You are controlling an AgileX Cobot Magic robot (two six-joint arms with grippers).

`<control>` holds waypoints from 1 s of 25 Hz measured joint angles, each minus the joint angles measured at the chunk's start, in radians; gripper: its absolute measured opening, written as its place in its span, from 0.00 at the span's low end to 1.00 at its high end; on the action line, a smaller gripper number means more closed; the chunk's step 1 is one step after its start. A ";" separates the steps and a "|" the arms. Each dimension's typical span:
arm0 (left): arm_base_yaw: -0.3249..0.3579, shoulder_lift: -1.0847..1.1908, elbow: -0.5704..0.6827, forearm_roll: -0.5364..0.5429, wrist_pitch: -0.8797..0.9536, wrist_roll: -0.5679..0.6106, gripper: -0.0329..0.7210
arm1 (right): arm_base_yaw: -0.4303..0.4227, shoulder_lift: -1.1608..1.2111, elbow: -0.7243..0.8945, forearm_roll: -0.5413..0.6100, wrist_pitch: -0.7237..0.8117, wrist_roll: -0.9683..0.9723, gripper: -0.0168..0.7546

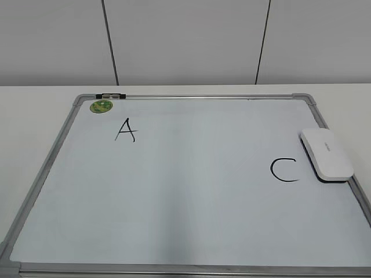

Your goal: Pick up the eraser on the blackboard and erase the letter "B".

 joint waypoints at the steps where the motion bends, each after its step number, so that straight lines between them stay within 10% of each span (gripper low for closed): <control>1: 0.000 0.000 0.019 0.002 -0.013 0.000 0.61 | 0.000 0.000 0.030 0.000 -0.019 0.000 0.79; 25: 0.000 0.000 0.127 0.037 -0.144 -0.002 0.58 | 0.000 0.000 0.092 0.000 -0.109 0.004 0.79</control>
